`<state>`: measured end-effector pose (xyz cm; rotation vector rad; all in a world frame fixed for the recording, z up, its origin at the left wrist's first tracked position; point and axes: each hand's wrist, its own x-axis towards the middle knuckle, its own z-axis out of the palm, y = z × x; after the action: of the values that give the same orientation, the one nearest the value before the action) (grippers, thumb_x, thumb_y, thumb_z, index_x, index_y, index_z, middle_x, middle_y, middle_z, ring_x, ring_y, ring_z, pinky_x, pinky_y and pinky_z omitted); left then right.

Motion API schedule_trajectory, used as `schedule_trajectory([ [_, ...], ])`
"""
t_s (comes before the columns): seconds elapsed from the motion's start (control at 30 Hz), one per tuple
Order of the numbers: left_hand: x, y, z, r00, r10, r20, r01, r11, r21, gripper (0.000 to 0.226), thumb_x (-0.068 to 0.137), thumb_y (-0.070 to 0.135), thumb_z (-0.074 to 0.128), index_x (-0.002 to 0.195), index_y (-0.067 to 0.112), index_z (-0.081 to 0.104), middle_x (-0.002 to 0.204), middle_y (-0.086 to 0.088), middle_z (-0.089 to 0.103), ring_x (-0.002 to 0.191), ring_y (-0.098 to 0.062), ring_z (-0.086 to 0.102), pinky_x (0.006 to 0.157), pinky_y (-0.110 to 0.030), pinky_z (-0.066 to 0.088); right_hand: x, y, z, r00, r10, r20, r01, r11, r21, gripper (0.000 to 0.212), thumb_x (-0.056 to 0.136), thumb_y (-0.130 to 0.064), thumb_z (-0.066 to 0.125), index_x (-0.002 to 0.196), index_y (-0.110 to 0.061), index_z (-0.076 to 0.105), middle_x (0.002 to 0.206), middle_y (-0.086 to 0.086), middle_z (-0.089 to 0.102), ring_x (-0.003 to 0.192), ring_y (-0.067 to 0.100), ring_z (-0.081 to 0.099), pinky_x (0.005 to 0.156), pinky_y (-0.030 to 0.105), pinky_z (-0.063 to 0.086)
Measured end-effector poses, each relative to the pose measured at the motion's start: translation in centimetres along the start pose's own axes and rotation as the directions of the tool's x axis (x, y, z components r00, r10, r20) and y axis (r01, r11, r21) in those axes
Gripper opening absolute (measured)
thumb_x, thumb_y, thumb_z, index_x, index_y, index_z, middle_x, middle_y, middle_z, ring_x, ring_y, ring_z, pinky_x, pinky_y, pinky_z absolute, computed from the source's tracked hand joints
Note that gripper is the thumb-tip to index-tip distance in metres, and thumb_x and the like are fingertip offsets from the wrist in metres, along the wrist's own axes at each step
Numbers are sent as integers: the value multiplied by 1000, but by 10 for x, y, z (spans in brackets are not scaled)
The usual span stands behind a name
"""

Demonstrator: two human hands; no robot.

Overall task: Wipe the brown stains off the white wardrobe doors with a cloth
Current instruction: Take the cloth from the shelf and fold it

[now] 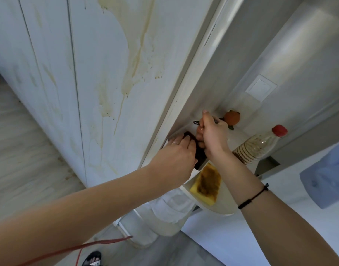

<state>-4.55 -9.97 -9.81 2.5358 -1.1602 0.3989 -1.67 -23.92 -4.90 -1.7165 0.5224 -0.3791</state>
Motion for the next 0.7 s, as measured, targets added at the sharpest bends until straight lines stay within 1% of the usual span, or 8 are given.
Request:
schedule_trajectory([
  [0.03,-1,0,2,1000,2,24,-3,1000,20,51,103,35,40,140,1,48,139,-20,54,131,-34,48,113,-42,37,1,-1,2,1000,11,-15,-11,1000,11,46,92,-46,56,51,-27,48,50,-2,43,38,14,37,39,20,25],
  [0.07,-3,0,3,999,2,42,-4,999,42,54,105,37,37,143,0,45,143,-21,50,136,-36,44,117,-44,32,2,-1,4,999,21,-28,-21,1000,17,46,93,-45,55,52,-27,46,50,-1,43,38,14,36,38,20,25],
  [0.13,-4,0,5,998,7,63,-12,996,83,58,106,39,32,147,-2,40,149,-23,45,141,-39,37,120,-46,27,2,0,8,998,38,-51,-37,999,20,44,93,-42,54,53,-26,43,49,-3,41,37,14,34,38,21,24],
  [0.2,-4,-2,5,998,11,63,-17,994,105,61,107,41,30,148,-3,38,150,-24,42,142,-40,34,121,-48,24,1,1,11,996,60,-72,-59,998,16,41,92,-37,53,54,-25,42,47,-5,40,36,13,32,39,22,24],
  [0.3,-4,-5,5,999,3,43,-7,994,112,62,105,43,32,145,-4,42,145,-24,47,139,-40,38,121,-47,25,-1,3,14,992,88,-95,-89,996,-8,33,86,-28,52,55,-25,41,46,-5,40,36,12,31,41,25,25],
  [0.47,-2,-7,4,1000,14,24,-17,995,95,66,104,47,33,146,-4,41,146,-23,46,140,-37,39,122,-44,23,-2,6,13,983,141,-116,-146,989,-33,26,84,-26,51,60,-22,43,45,-6,42,36,11,34,39,24,29],
  [0.6,2,-8,4,1000,15,-2,-14,999,39,69,104,48,35,150,-3,32,148,-22,44,139,-33,39,121,-42,26,-2,6,16,984,130,-120,-137,989,-48,28,84,-25,52,58,-23,41,44,-9,40,36,9,35,40,24,31],
  [0.7,4,-8,2,1000,1,-18,-1,1000,19,74,105,47,33,154,-5,17,155,-24,32,145,-33,31,122,-41,25,-2,5,19,986,120,-118,-130,988,-87,31,81,-24,52,54,-24,38,44,-8,37,35,8,36,37,23,33],
])
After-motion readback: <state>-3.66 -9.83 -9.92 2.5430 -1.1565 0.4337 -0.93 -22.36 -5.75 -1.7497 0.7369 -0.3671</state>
